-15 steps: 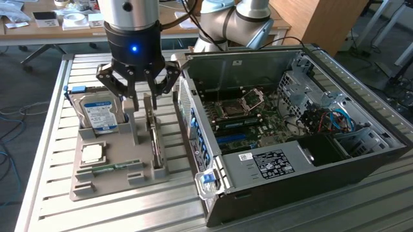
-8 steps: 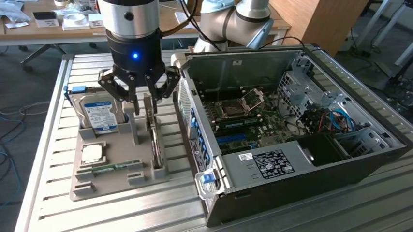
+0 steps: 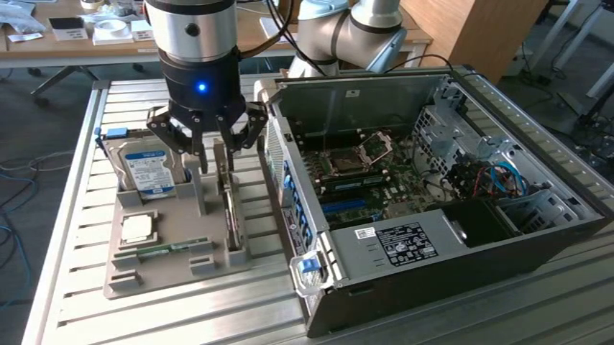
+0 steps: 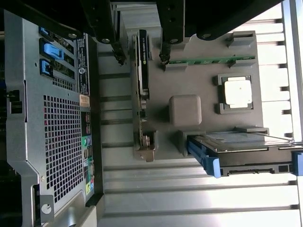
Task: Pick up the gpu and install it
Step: 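Pick up the gpu and move the gpu toward the slot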
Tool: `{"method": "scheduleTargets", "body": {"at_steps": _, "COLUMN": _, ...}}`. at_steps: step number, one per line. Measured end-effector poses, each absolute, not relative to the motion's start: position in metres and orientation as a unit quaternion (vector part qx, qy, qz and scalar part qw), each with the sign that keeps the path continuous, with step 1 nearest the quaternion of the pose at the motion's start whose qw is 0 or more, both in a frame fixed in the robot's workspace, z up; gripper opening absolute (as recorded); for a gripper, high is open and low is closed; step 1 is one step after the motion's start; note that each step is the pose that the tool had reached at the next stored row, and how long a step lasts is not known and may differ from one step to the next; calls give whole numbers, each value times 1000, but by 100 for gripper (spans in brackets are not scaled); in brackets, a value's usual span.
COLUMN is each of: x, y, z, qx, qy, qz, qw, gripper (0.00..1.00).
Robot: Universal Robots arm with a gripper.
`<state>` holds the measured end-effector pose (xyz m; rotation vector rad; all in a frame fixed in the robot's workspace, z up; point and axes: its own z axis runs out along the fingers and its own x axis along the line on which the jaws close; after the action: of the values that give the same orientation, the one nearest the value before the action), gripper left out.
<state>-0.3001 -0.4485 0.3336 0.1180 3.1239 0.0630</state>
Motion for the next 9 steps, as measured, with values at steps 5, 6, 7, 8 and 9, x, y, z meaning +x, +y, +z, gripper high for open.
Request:
{"method": "scheduleTargets", "body": {"at_steps": 5, "x": -298, "y": -449, "z": 333, "qx": 38, "qy": 999, "qz": 20, "qw": 8, "gripper": 41}}
{"method": "scheduleTargets", "body": {"at_steps": 6, "x": -297, "y": -449, "z": 333, "qx": 38, "qy": 999, "qz": 20, "qw": 7, "gripper": 41}}
{"method": "scheduleTargets", "body": {"at_steps": 7, "x": -296, "y": -449, "z": 333, "qx": 38, "qy": 999, "qz": 20, "qw": 7, "gripper": 41}}
{"method": "scheduleTargets", "body": {"at_steps": 8, "x": -296, "y": -450, "z": 333, "qx": 38, "qy": 999, "qz": 20, "qw": 7, "gripper": 41}}
{"method": "scheduleTargets", "body": {"at_steps": 9, "x": -295, "y": -450, "z": 333, "qx": 38, "qy": 999, "qz": 20, "qw": 7, "gripper": 41}}
